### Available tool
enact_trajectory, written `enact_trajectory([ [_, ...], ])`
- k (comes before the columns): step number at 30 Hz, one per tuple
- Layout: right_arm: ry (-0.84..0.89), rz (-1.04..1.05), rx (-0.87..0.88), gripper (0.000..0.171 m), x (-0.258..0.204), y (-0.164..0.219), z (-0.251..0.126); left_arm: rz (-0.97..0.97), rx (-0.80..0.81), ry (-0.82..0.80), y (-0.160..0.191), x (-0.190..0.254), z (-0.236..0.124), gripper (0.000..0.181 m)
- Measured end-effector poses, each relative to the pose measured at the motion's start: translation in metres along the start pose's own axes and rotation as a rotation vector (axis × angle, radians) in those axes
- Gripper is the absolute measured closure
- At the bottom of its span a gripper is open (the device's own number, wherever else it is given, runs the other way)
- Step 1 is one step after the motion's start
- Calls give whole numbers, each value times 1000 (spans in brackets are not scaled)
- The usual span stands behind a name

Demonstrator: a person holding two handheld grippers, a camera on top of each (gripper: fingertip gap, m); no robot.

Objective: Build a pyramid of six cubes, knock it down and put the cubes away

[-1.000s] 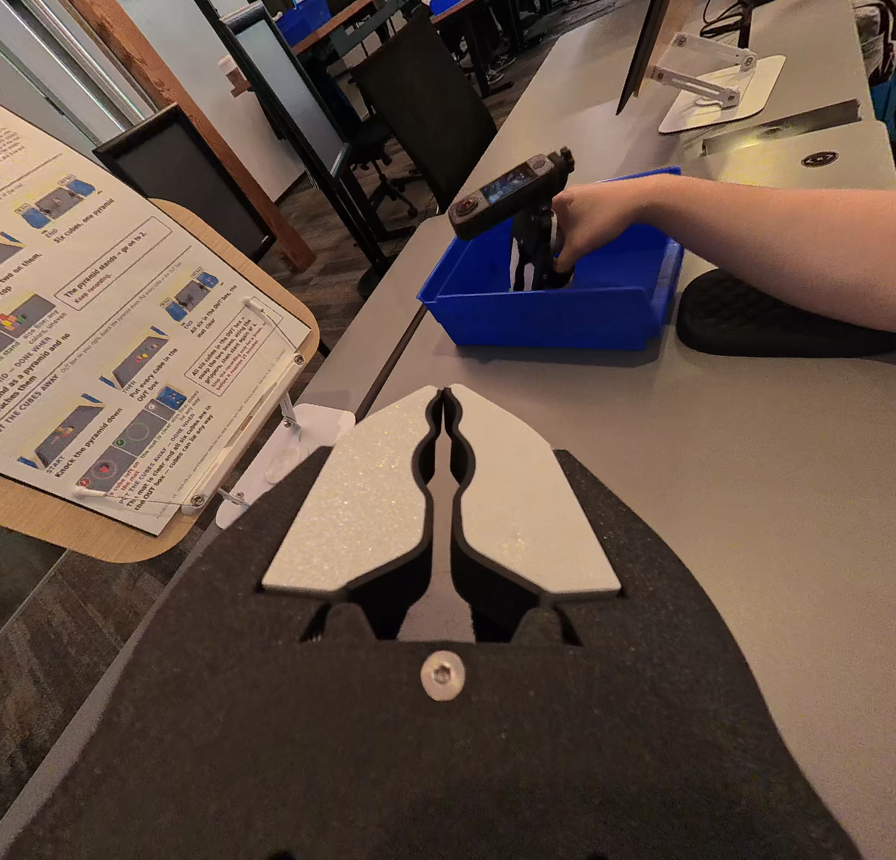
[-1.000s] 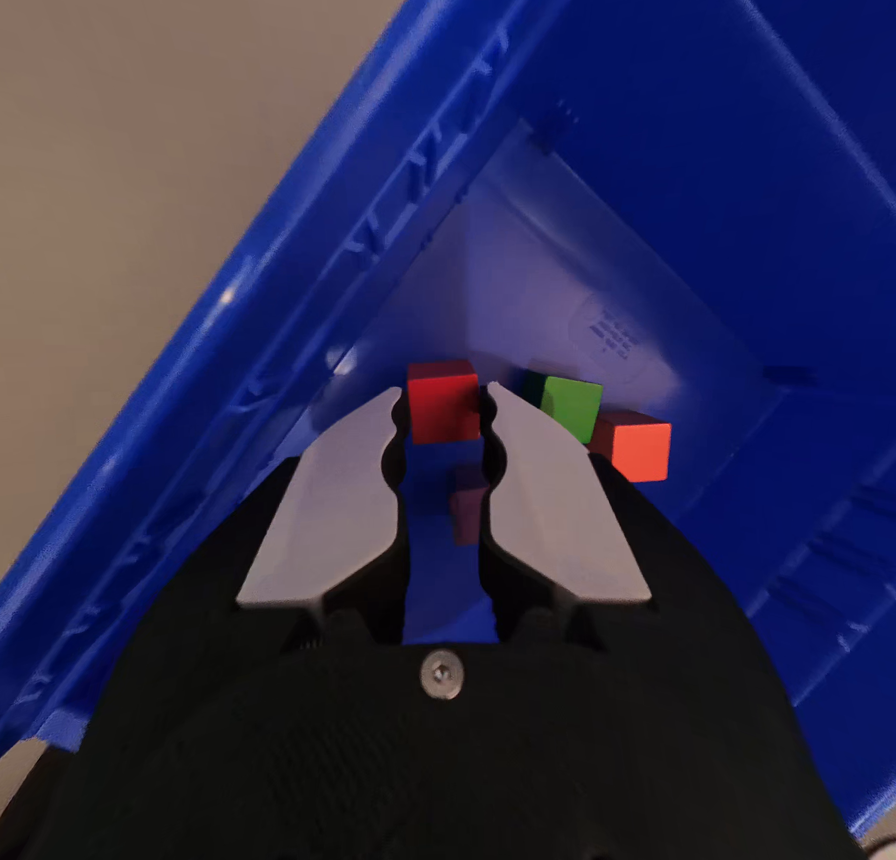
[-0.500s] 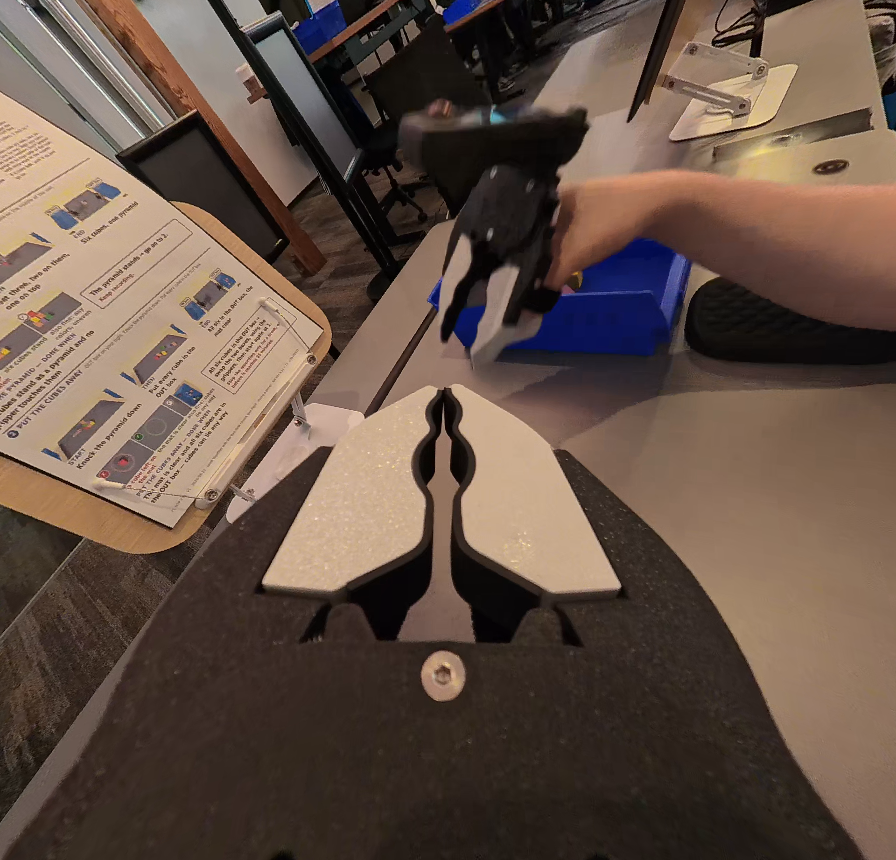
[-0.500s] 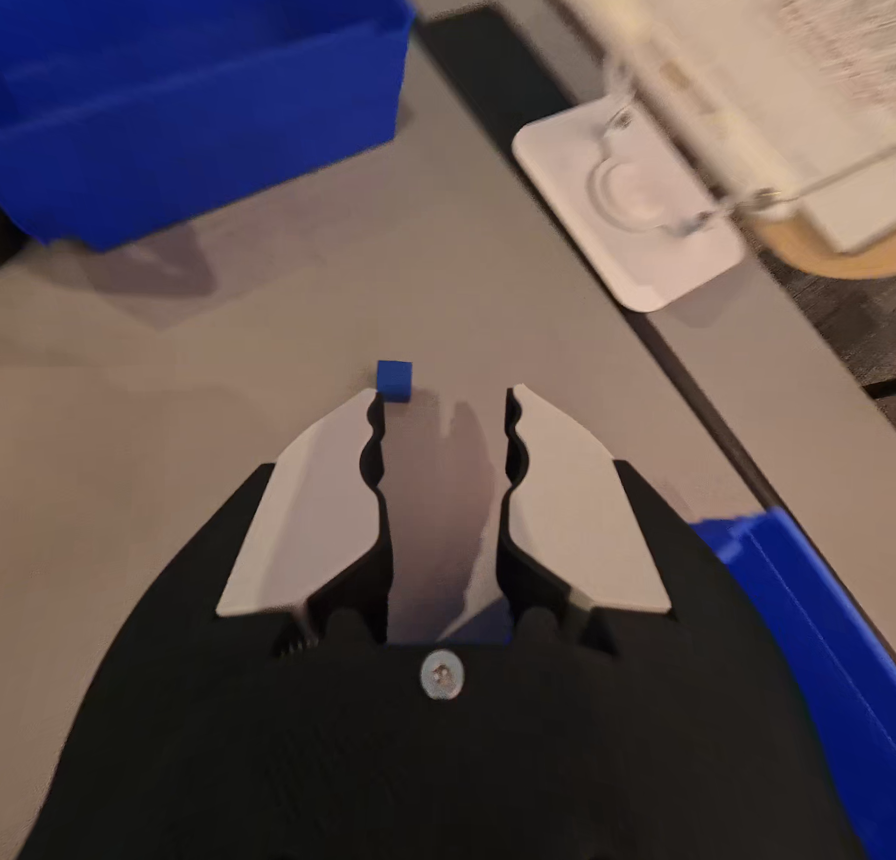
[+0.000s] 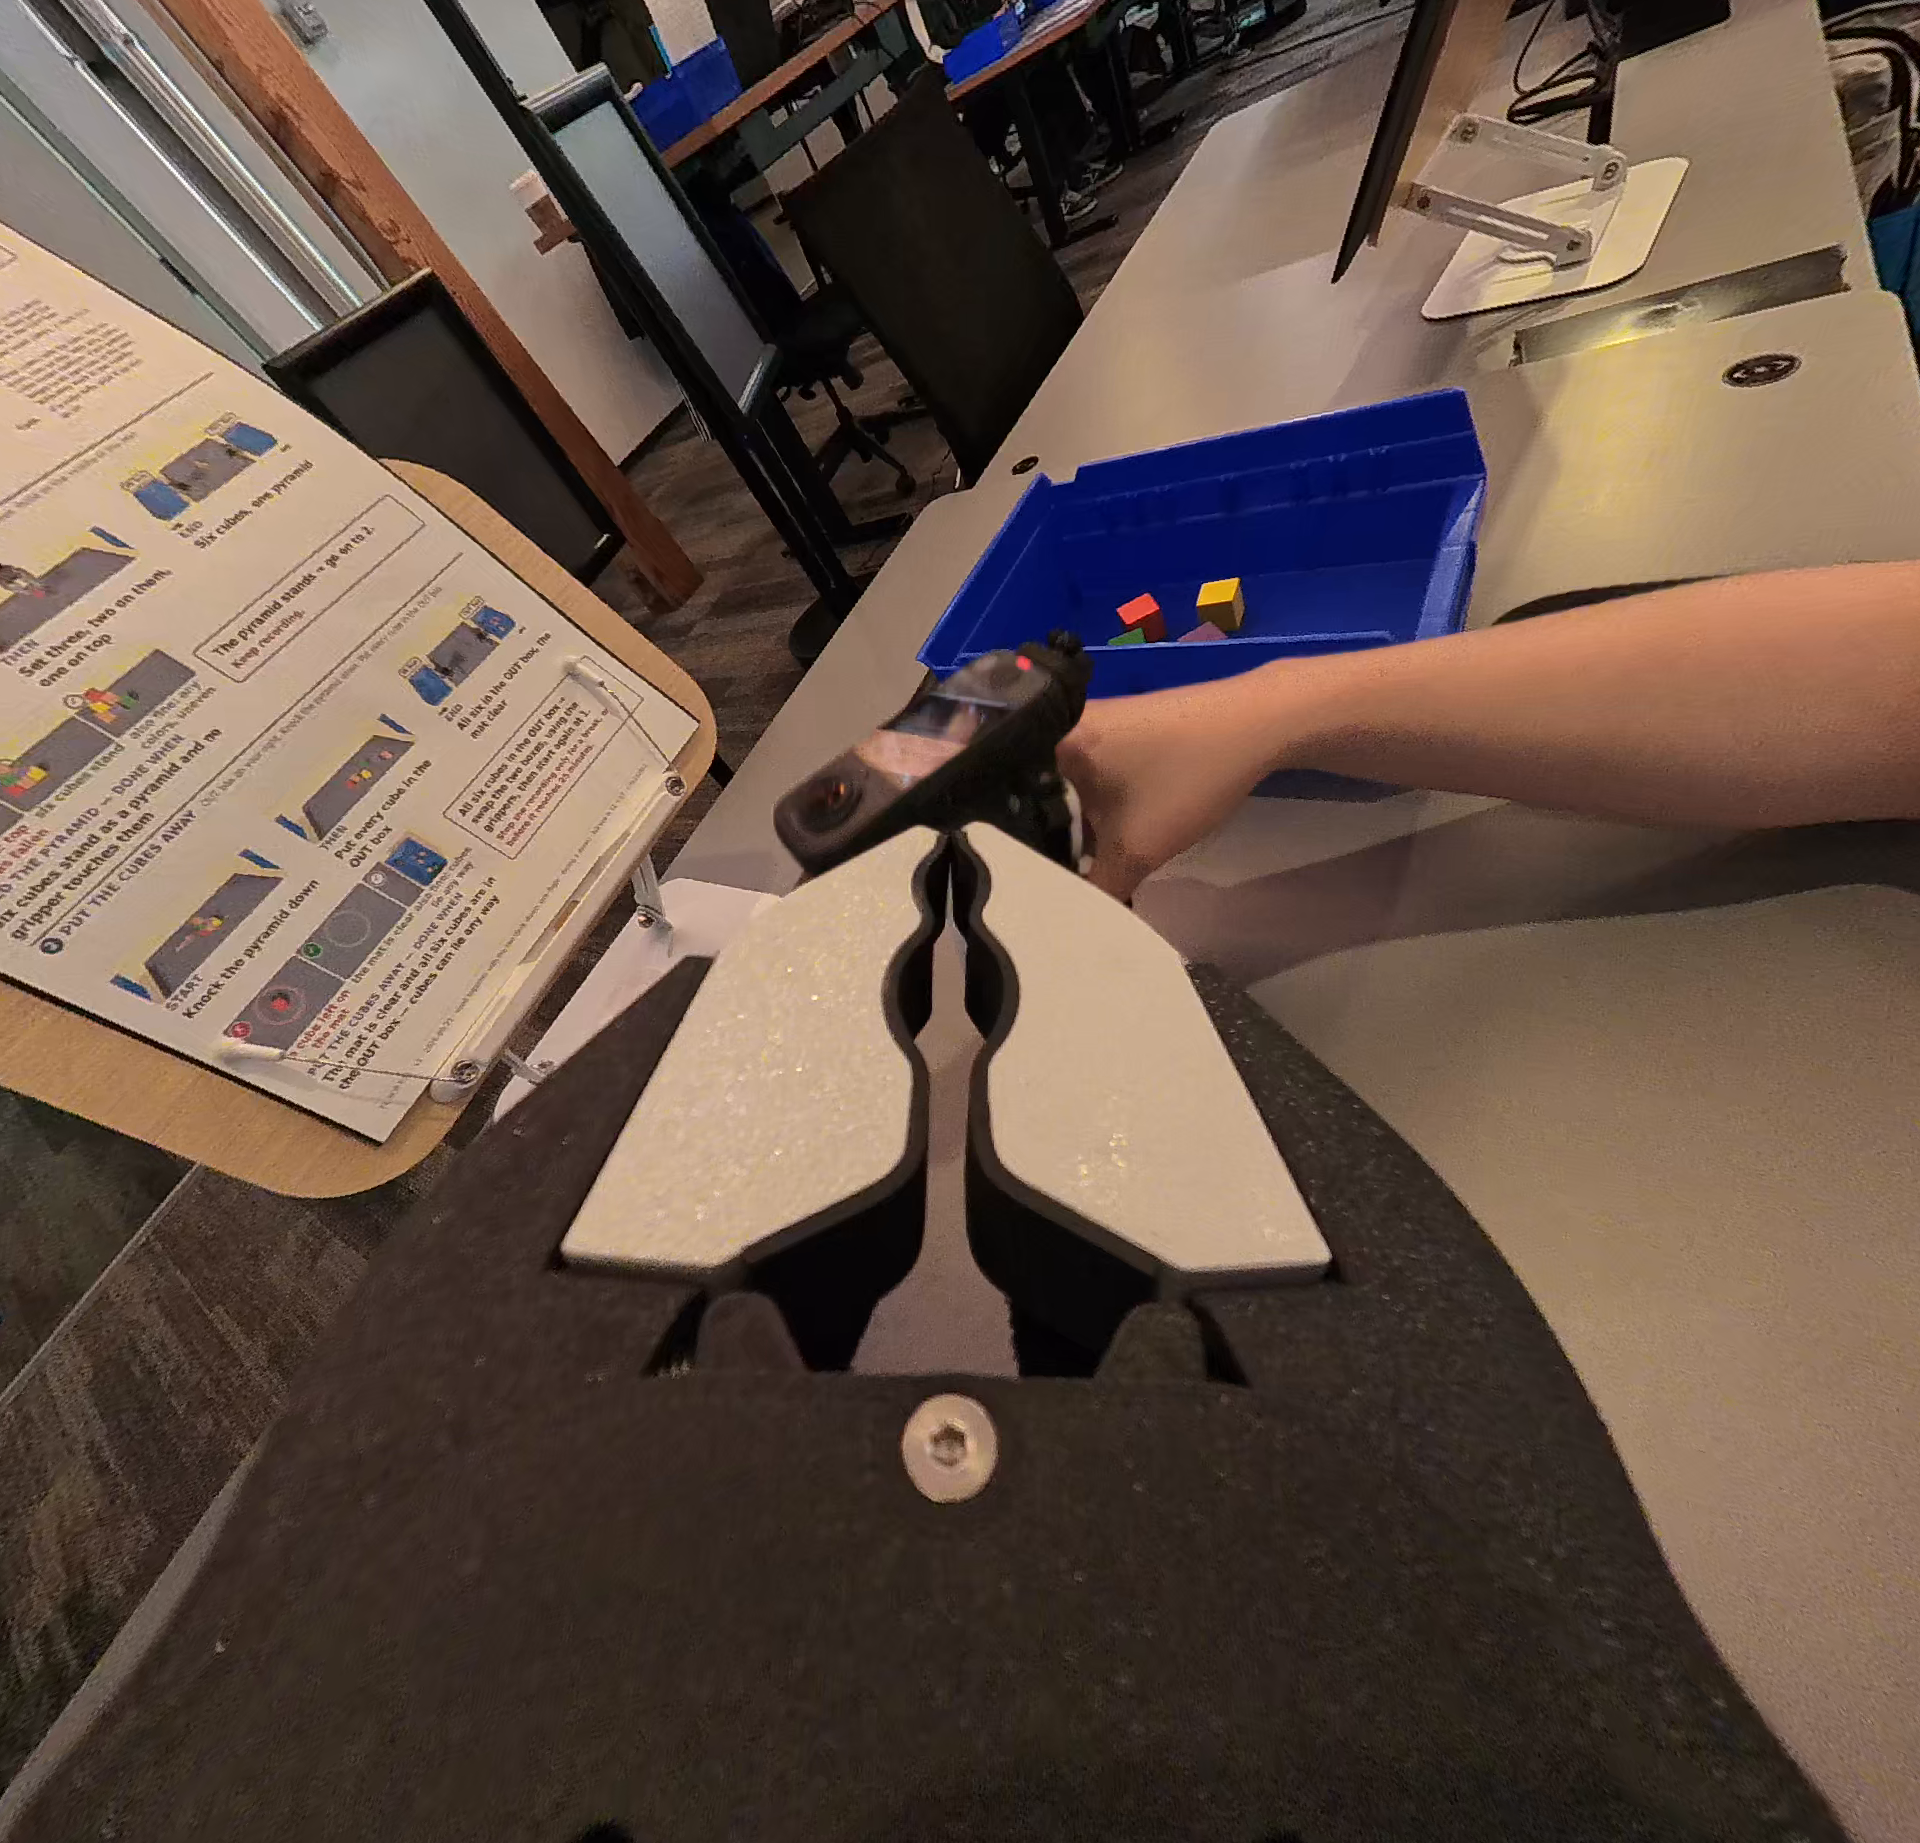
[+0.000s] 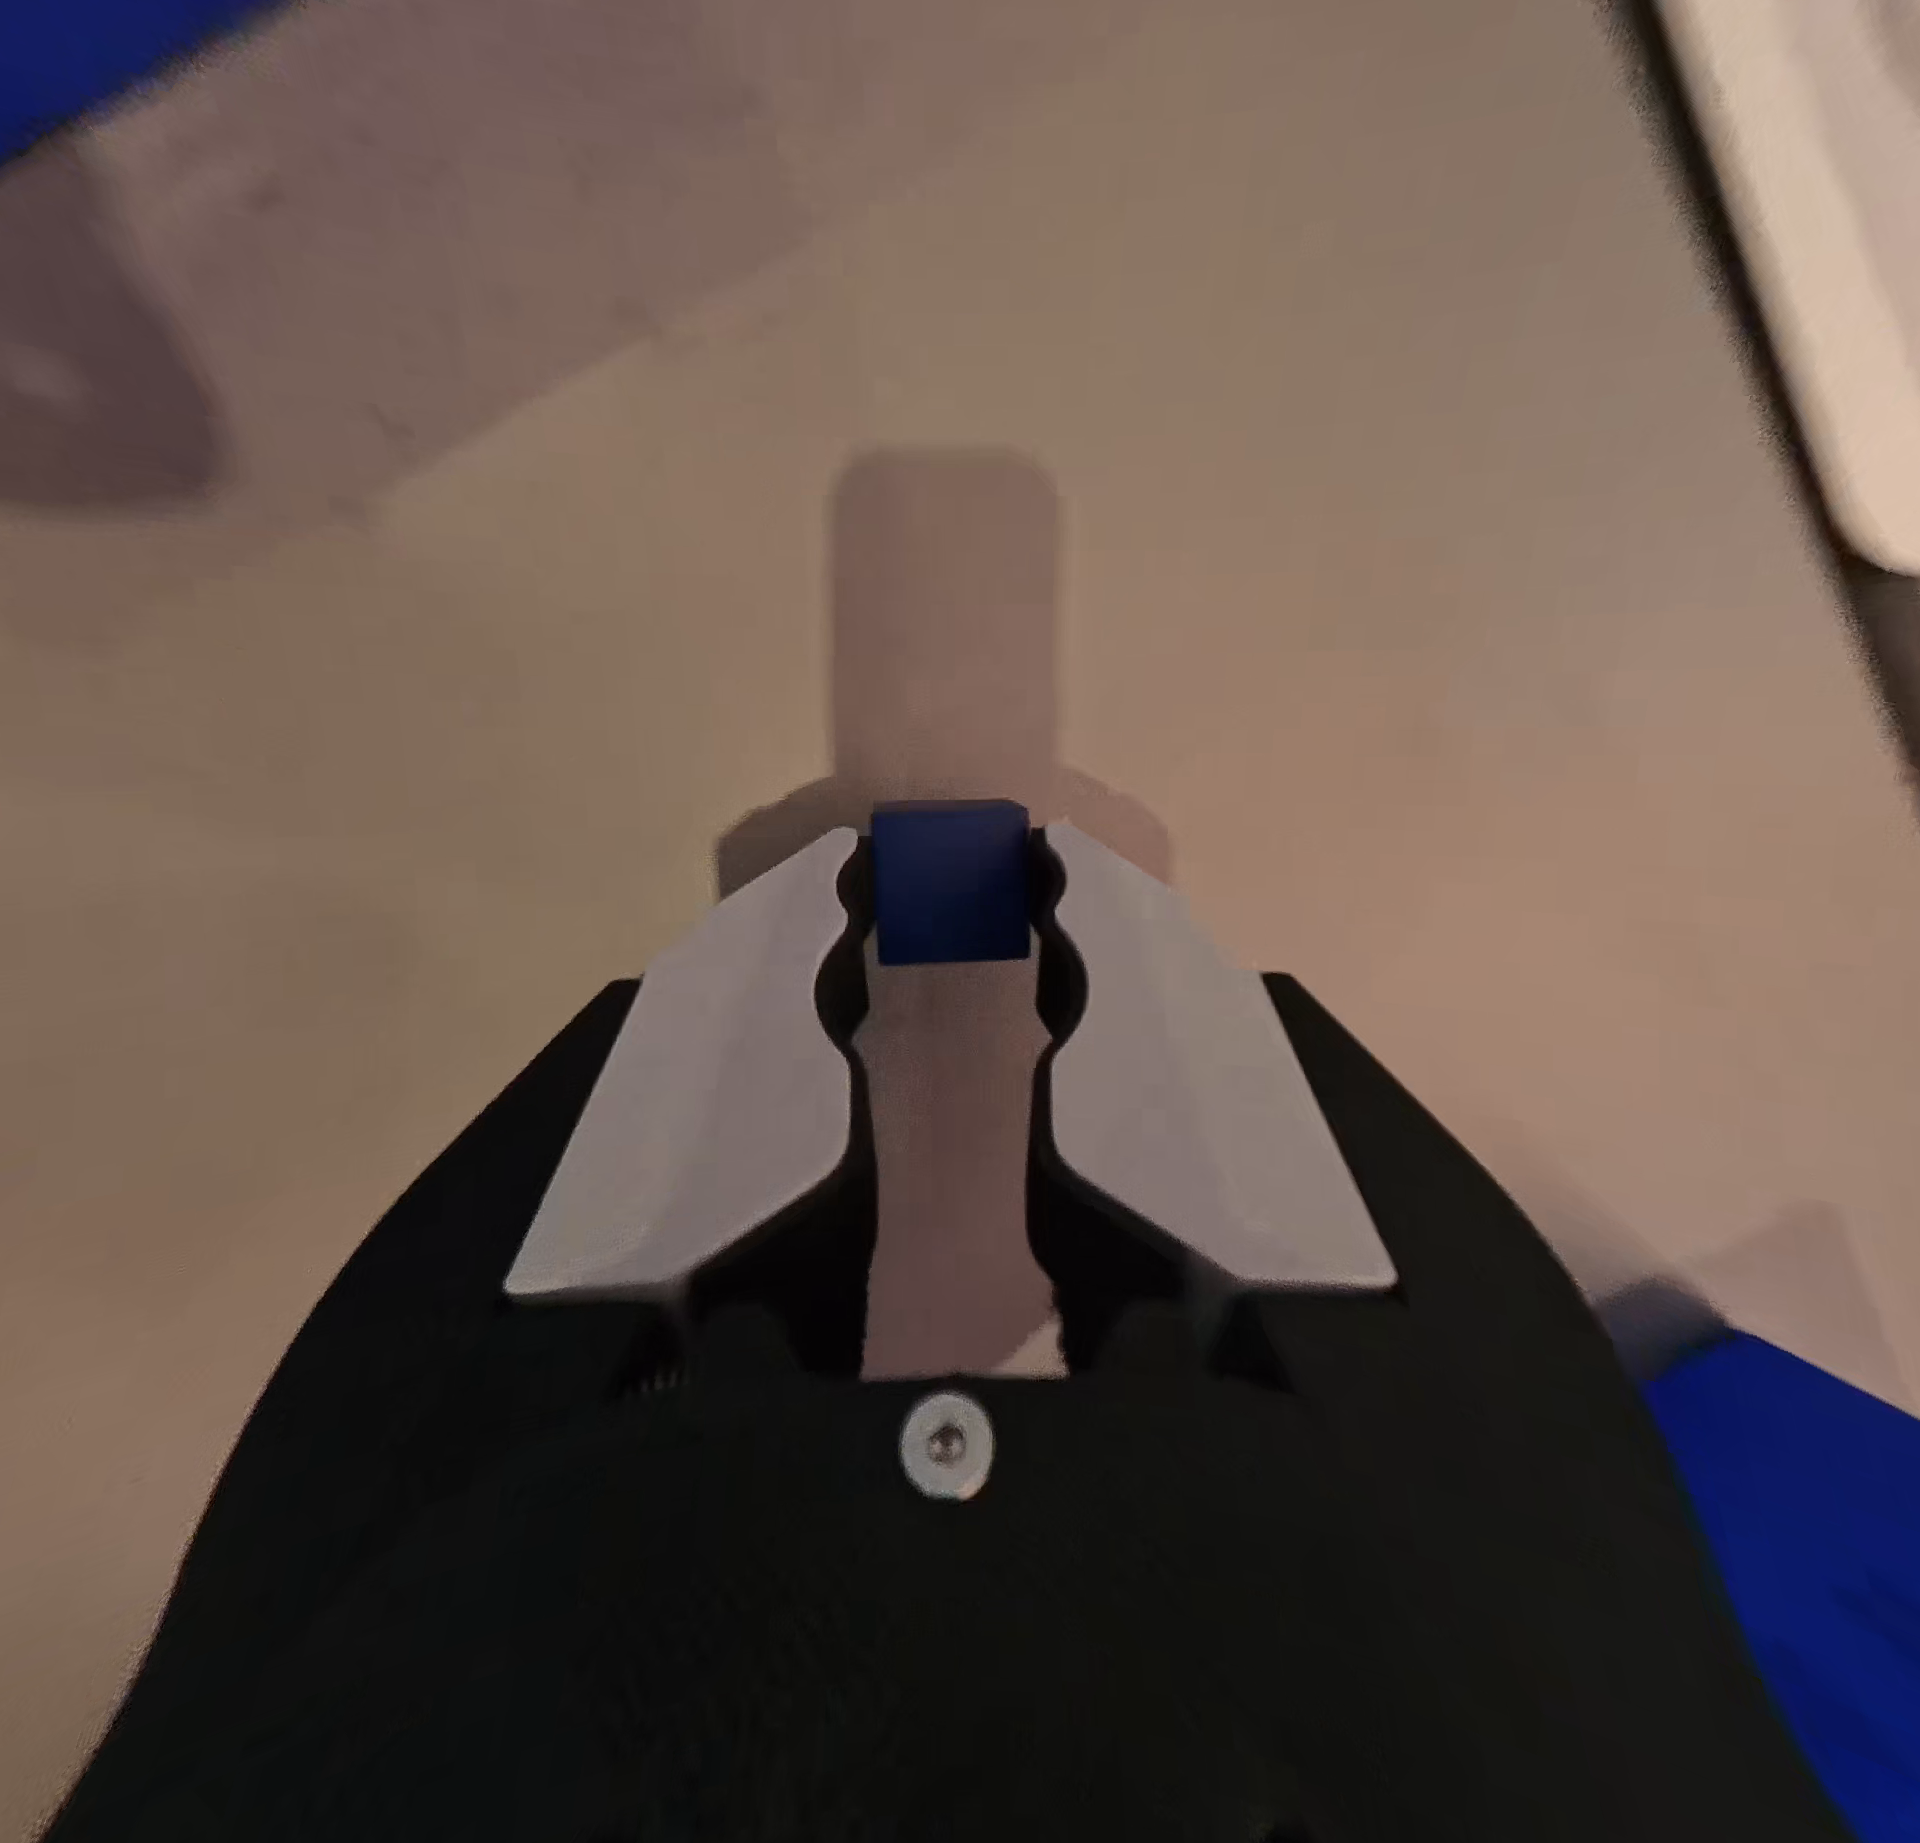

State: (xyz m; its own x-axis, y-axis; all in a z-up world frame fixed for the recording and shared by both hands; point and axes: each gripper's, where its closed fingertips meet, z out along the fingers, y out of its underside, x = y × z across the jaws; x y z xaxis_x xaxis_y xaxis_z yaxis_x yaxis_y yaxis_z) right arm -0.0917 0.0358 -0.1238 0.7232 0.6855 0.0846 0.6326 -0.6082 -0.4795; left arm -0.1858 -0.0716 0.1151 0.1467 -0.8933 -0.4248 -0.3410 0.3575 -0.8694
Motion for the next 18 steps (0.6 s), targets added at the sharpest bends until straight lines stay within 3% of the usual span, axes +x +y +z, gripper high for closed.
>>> enact_trajectory([
  [3, 90, -12, 172, 141, 10, -25, -74, -9, 1, -8, 1, -3, -1, 181],
  [5, 197, 11, 275, 142, 29, -22, -139, -11, 0, -17, 1, -5, -3, 181],
  [8, 227, 145, 216, 142, 53, 43, -200, -10, 0, -24, 1, -5, -4, 181],
  [11, 249, 295, -34, 141, 86, 152, -202, -5, -4, -25, 0, -5, -3, 181],
  [13, 117, 339, -132, 140, 89, 205, -177, -4, -15, -29, 3, -5, -1, 181],
  [16, -93, 383, -122, 140, 85, 236, -139, -11, -40, -40, 9, -9, 3, 181],
  [18, -130, 423, -87, 141, 92, 239, -125, -22, -56, -48, 14, -12, 5, 181],
])
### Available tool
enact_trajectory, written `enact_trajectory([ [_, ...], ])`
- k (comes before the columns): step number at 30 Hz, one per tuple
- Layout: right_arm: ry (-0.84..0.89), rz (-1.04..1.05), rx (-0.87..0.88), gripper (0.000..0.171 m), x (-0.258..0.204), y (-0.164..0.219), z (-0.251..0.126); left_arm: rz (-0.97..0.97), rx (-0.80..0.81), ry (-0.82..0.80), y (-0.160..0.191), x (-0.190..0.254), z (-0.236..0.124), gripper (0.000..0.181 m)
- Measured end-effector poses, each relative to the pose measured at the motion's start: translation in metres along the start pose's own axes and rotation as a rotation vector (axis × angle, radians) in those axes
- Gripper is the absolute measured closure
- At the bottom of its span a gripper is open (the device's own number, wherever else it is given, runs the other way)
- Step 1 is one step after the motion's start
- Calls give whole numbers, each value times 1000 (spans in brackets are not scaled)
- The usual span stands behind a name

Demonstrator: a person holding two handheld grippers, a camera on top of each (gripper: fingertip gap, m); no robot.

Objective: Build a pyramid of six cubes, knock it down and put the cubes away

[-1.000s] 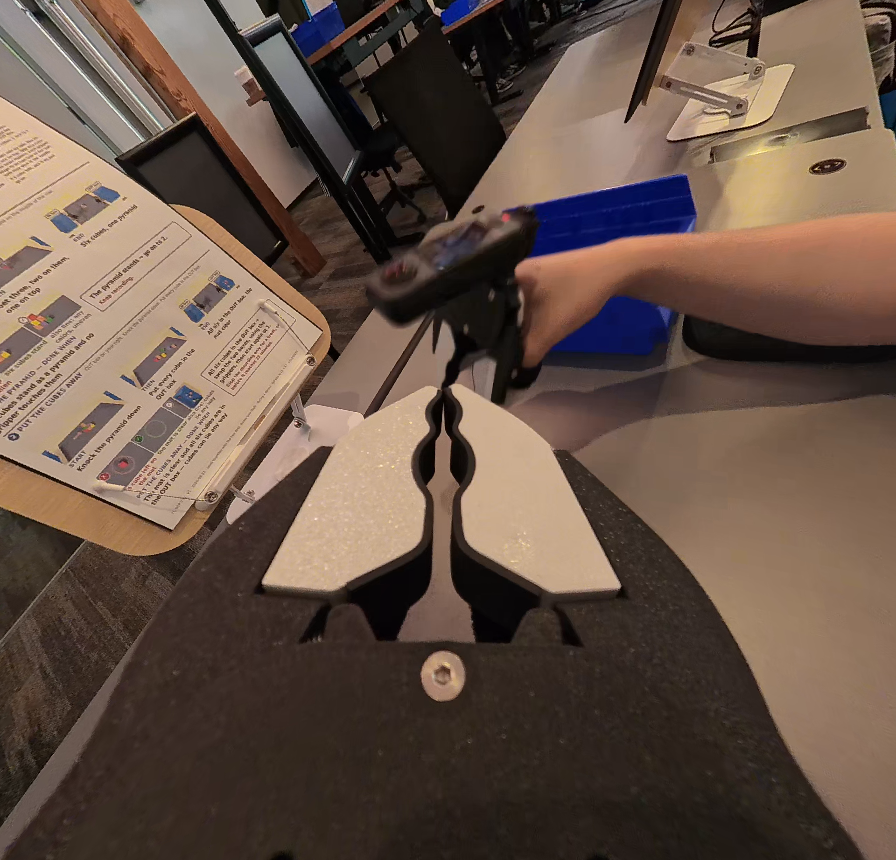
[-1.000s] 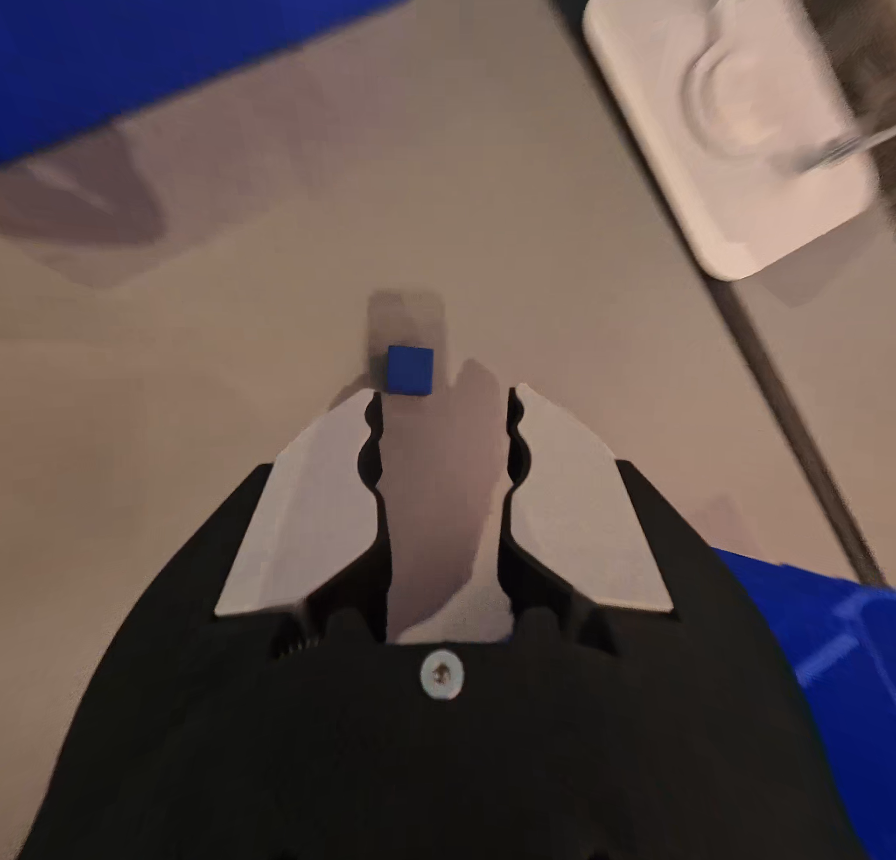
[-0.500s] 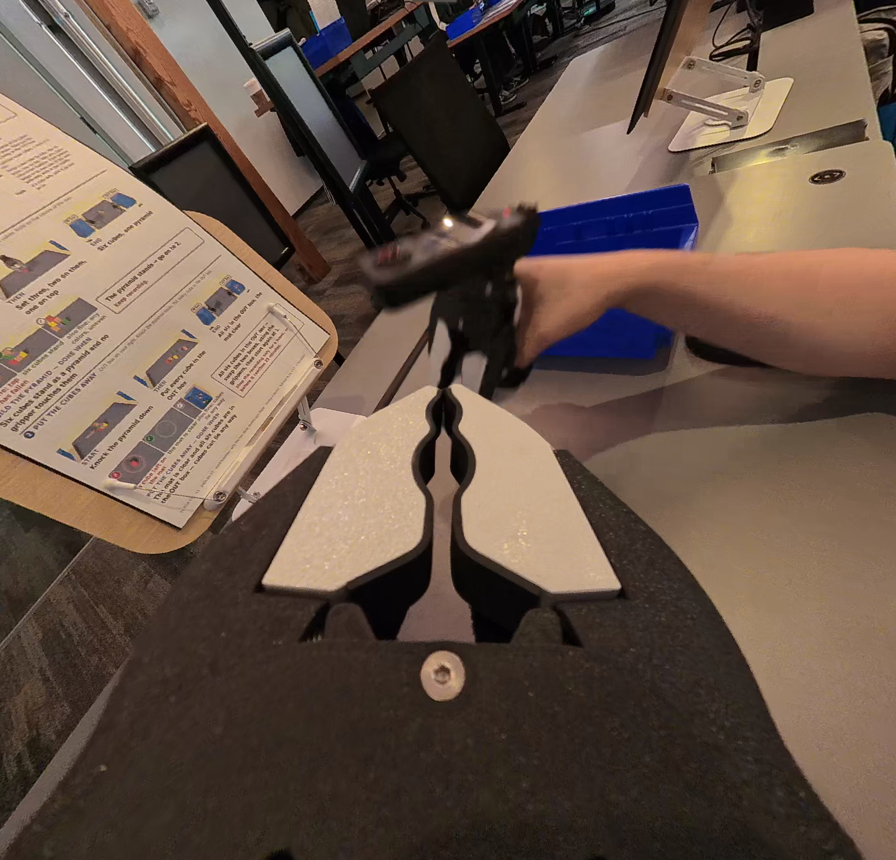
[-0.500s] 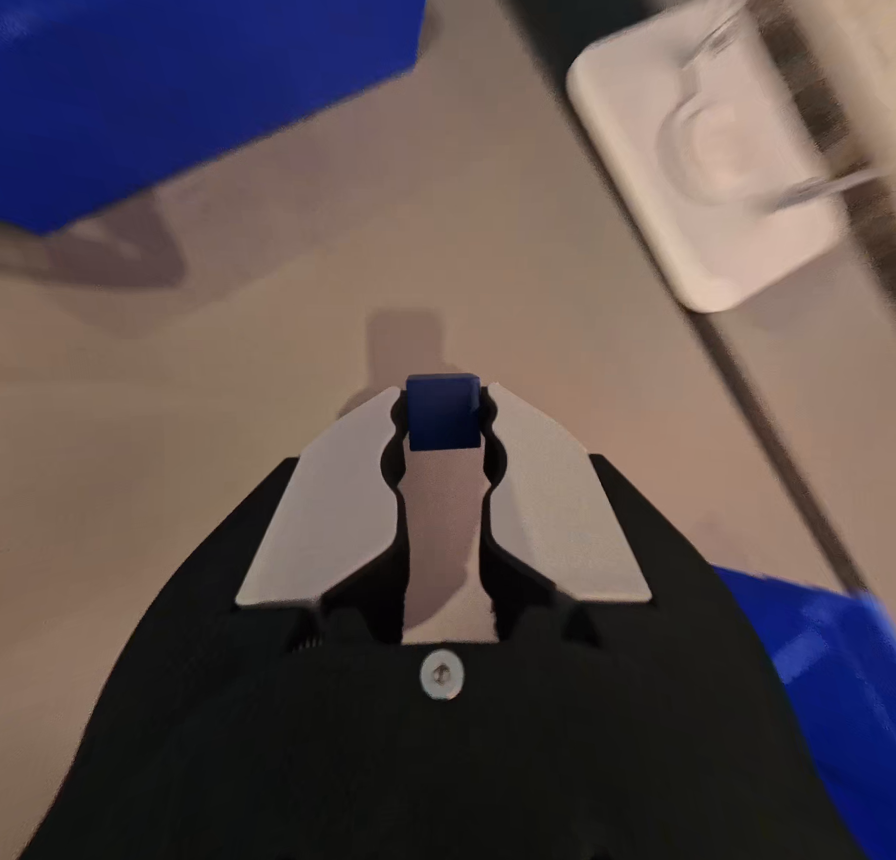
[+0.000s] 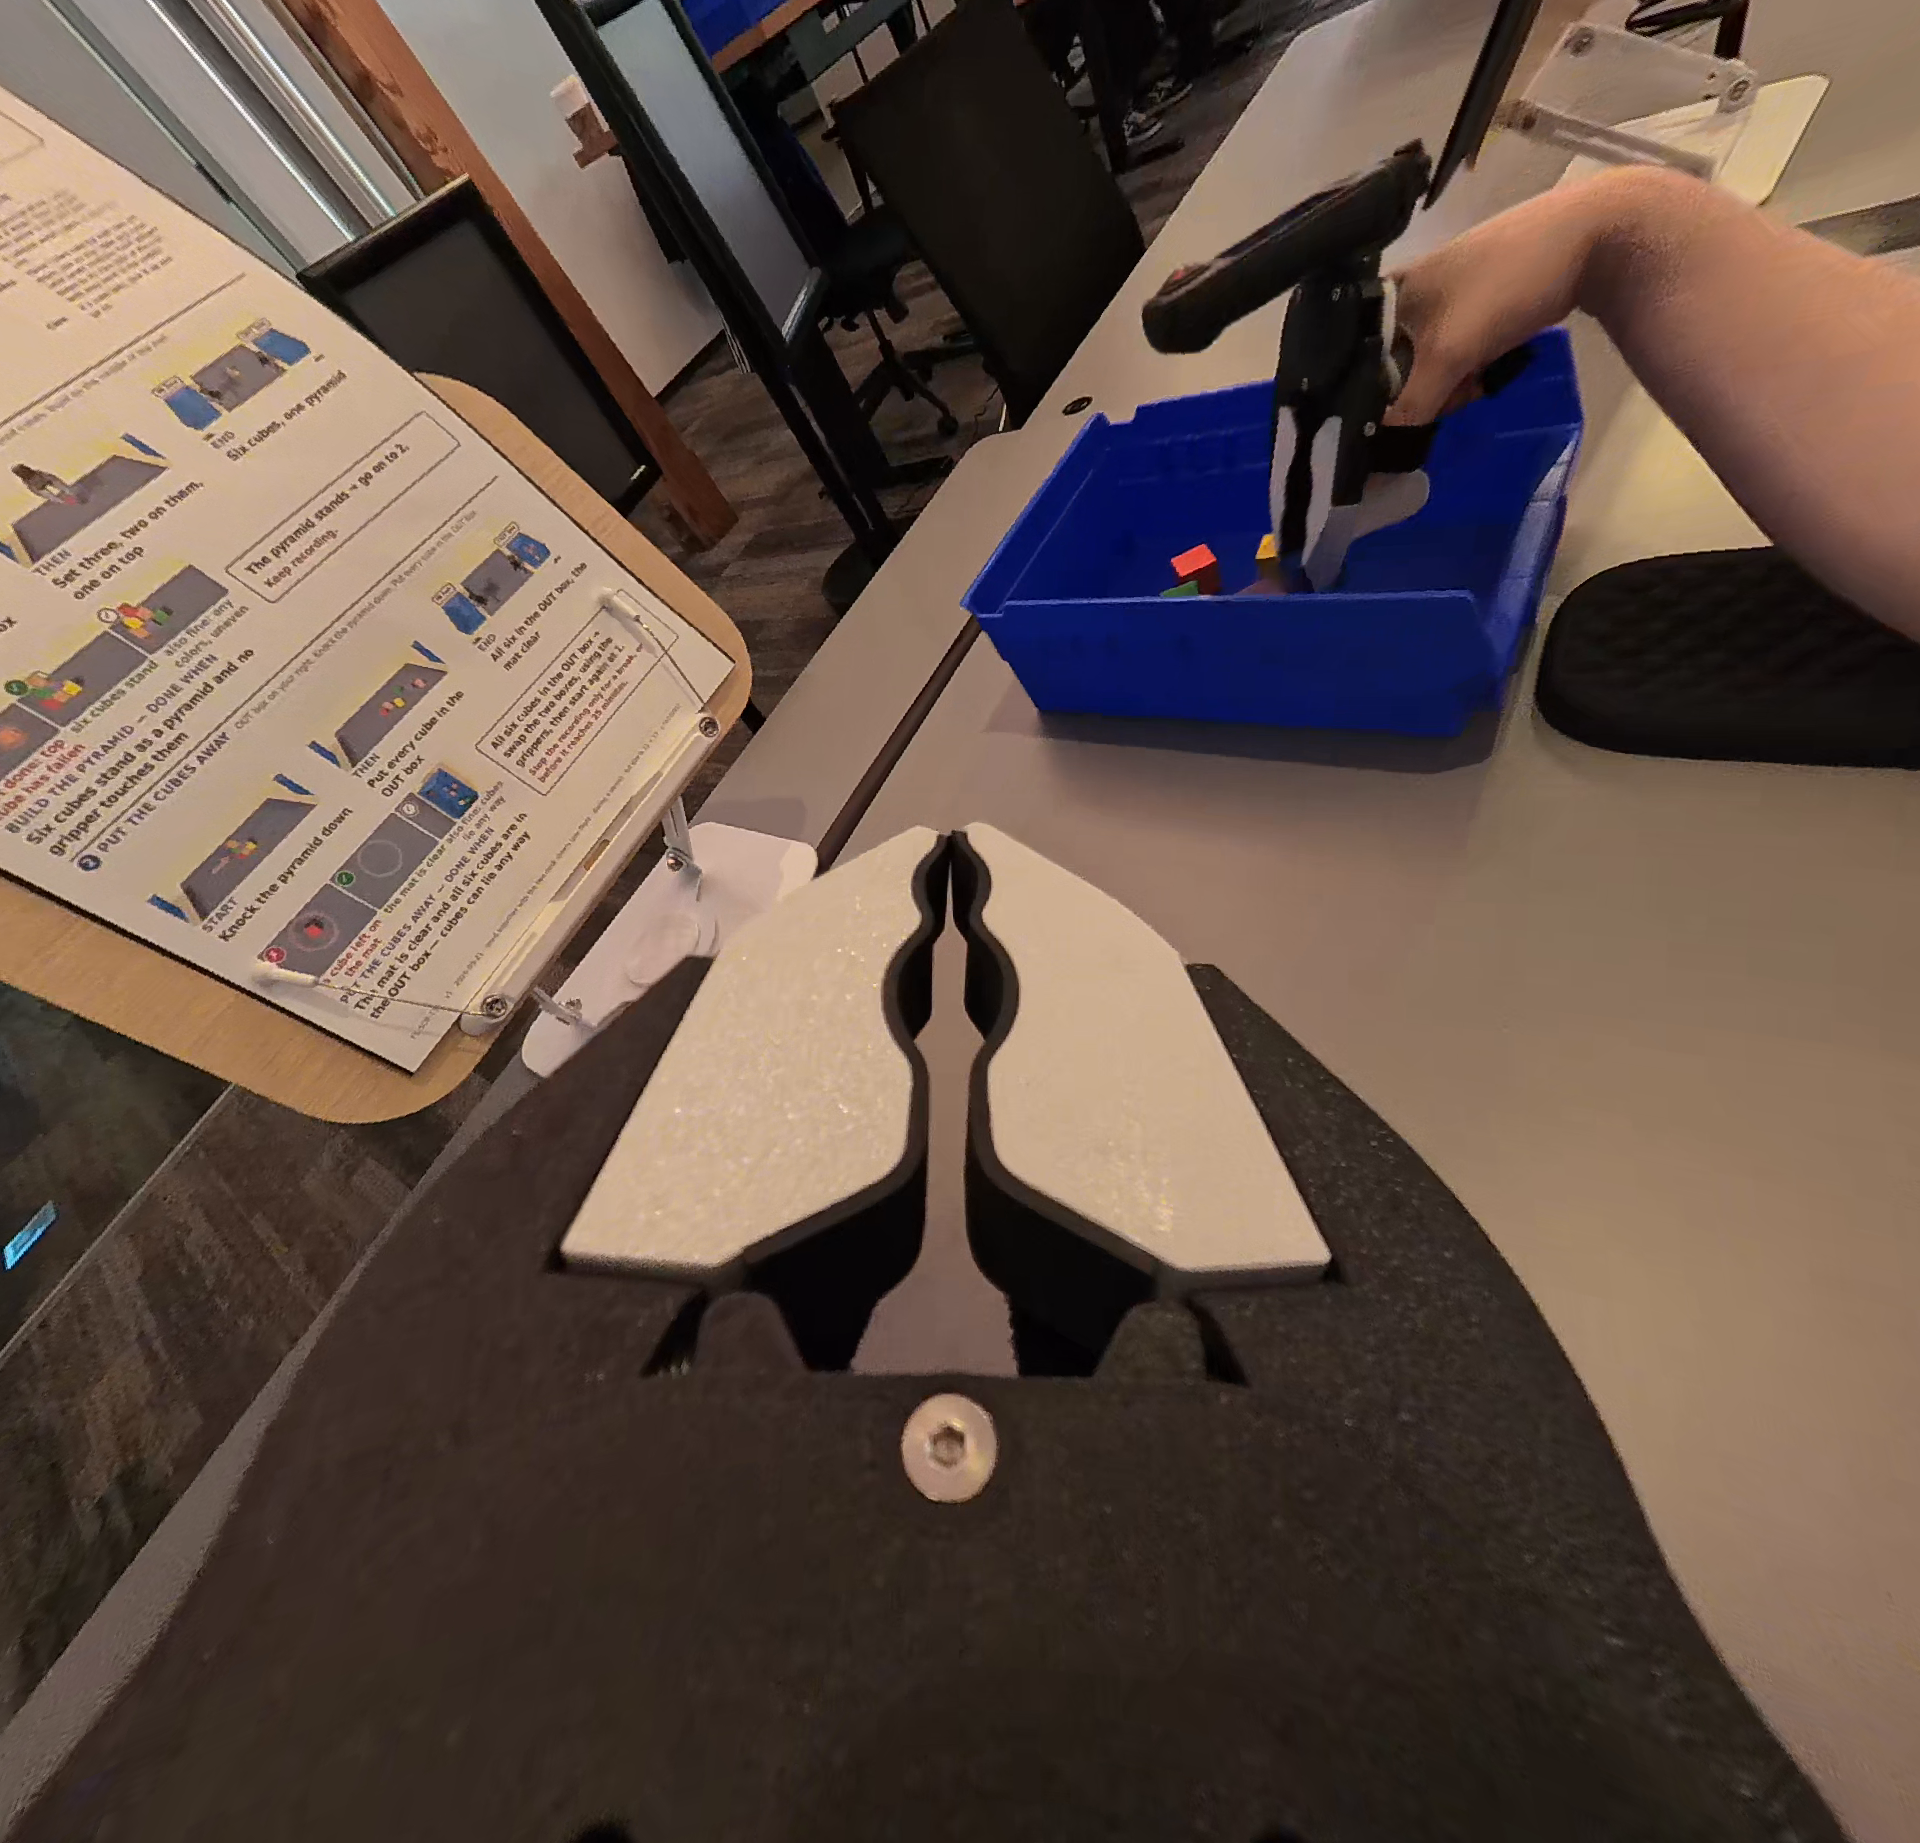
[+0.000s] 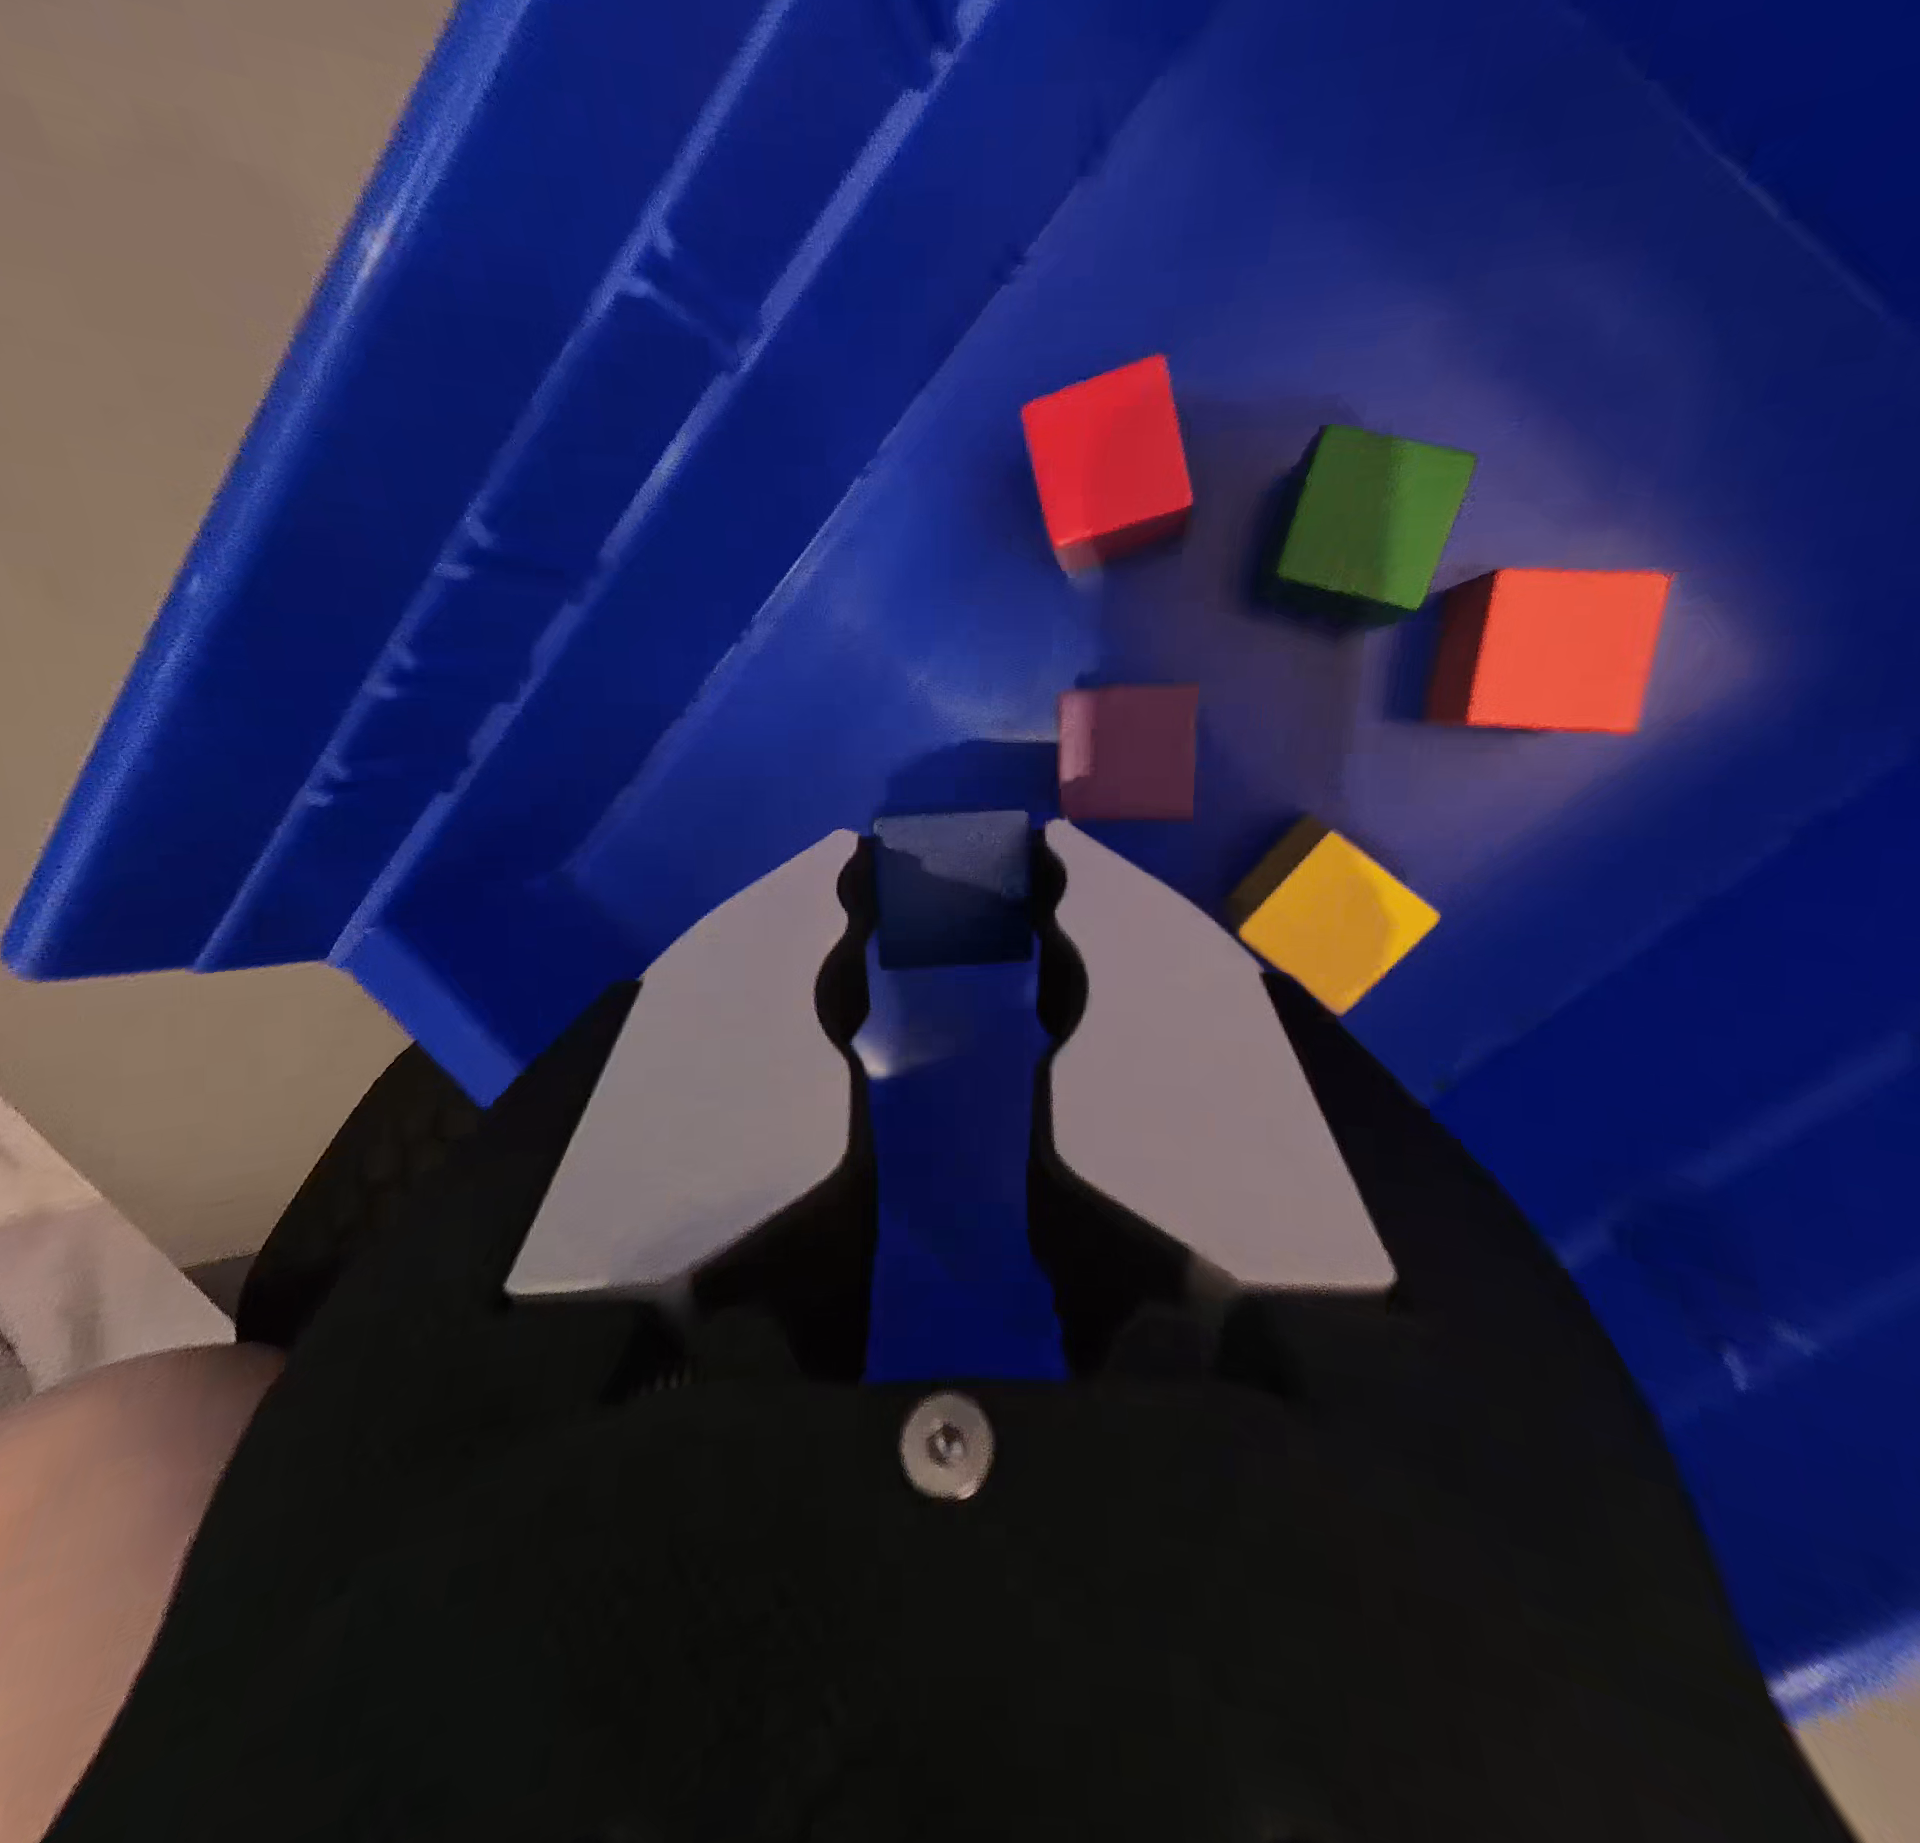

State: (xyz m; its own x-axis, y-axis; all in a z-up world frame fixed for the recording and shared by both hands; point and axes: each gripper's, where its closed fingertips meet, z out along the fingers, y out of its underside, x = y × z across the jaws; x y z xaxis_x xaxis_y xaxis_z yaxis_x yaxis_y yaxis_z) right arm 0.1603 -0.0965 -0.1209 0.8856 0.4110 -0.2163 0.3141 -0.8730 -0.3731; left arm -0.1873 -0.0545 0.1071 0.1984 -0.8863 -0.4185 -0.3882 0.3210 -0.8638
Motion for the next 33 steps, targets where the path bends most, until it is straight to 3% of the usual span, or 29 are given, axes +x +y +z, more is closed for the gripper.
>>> enact_trajectory([
  [6, -24, -74, 14, 141, -1, -1, 13, -34, -22, -31, 9, -11, 3, 181],
  [10, -11, -60, 28, 120, -5, -2, 2, -55, -24, -66, 11, -20, -2, 179],
  [14, 204, -21, 278, 120, 12, -25, -65, -84, -24, -206, 16, -51, -29, 170],
  [18, 486, 176, 634, 122, 51, -28, -155, -165, -81, -550, 46, -117, -88, 163],
  [20, 532, 303, 686, 123, 71, -11, -168, -242, -168, -732, 78, -149, -126, 158],
  [22, 523, 400, 629, 123, 89, 9, -154, -377, -281, -821, 118, -165, -155, 156],
  [27, 426, 514, 342, 123, 104, 42, -93, -787, -365, -754, 197, -169, -180, 150],
  [33, 320, 587, 197, 139, 94, 46, -64, -895, -676, -675, 274, -152, -176, 138],
])
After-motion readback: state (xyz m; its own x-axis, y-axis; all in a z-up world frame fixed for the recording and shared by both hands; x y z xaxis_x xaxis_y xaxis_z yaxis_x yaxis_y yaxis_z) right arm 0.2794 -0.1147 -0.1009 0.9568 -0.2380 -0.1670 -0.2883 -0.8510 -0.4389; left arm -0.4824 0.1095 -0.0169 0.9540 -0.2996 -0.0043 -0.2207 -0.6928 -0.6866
